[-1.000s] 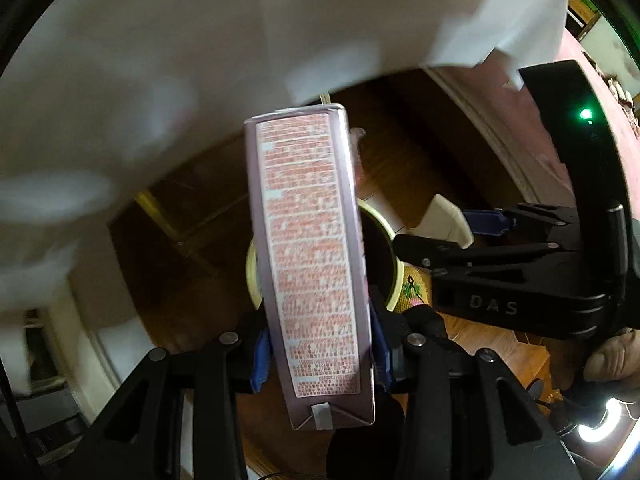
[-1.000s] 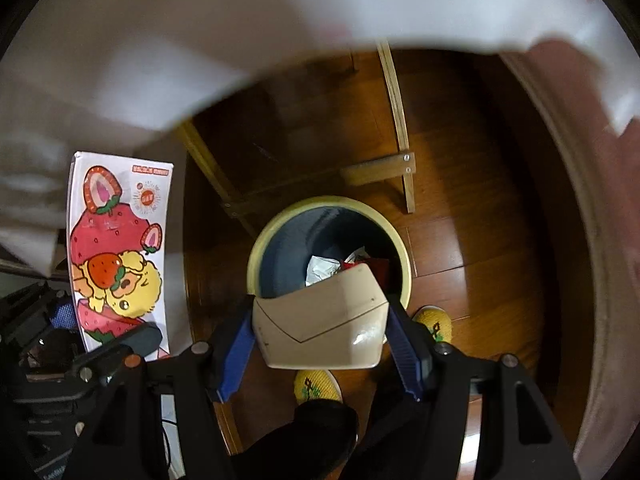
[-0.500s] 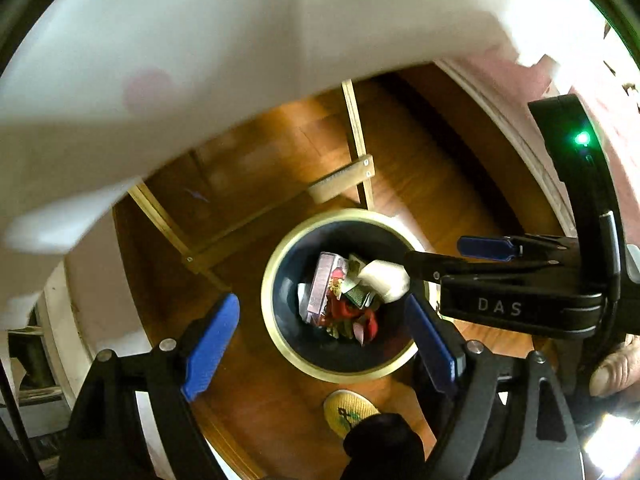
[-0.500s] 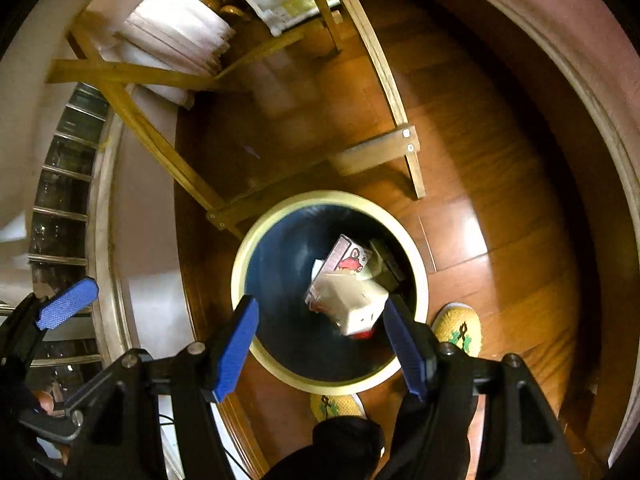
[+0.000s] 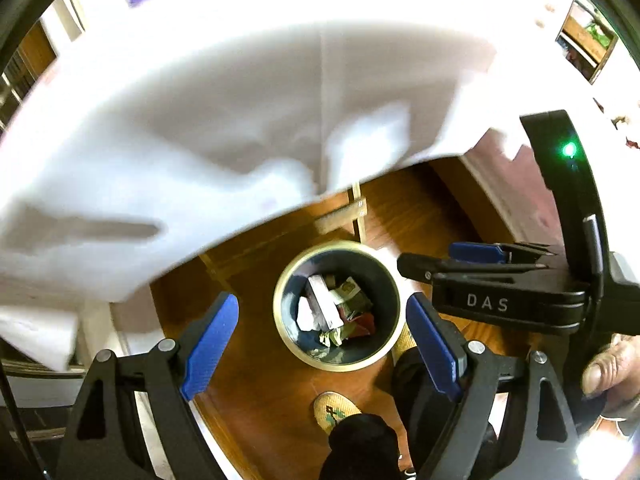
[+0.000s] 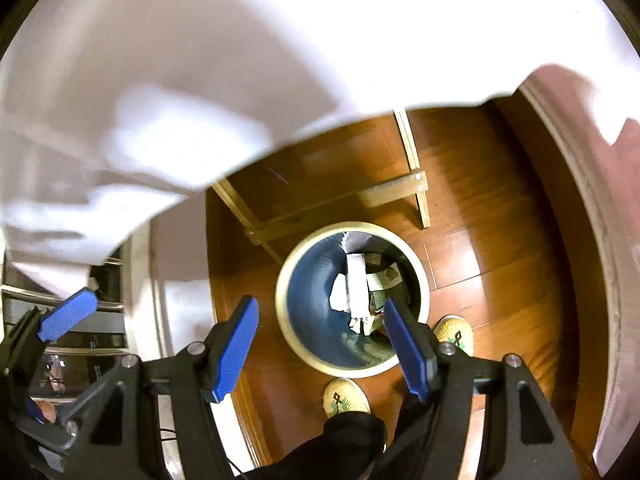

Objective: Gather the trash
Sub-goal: 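Raise both tools from the bin back toward the bed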

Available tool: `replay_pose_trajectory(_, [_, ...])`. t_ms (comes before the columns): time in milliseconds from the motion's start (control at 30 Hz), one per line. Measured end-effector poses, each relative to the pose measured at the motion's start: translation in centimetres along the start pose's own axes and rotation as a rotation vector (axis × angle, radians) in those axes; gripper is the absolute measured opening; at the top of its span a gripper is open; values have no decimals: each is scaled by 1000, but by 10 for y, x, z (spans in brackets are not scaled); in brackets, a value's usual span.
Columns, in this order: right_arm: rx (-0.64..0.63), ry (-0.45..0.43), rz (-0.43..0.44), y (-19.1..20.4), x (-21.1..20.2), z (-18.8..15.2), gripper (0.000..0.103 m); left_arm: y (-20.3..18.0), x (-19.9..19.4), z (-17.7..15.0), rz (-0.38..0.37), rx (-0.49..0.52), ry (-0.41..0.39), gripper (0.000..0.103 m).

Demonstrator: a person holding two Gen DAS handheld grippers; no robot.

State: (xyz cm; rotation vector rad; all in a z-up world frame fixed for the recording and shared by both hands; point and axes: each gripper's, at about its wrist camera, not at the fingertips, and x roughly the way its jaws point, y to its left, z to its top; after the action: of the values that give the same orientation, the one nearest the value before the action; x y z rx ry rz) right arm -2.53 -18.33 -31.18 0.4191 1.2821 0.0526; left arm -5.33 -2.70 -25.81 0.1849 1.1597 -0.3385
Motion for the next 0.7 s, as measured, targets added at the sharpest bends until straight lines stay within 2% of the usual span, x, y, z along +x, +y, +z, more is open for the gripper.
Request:
replay_pose_trajectory(233, [-38,-62,12,40,-86,4,66,19,-100,32,13,-11,-105,85])
replay_pose_trajectory(433, [-98,-151,36,77,-158,20,66,33,-167,62,25,-44,-194,84])
replay_pose_trajectory(700, [-174,-301,10,113,-227,60,66,47,-213,103,49,-59,-281,84])
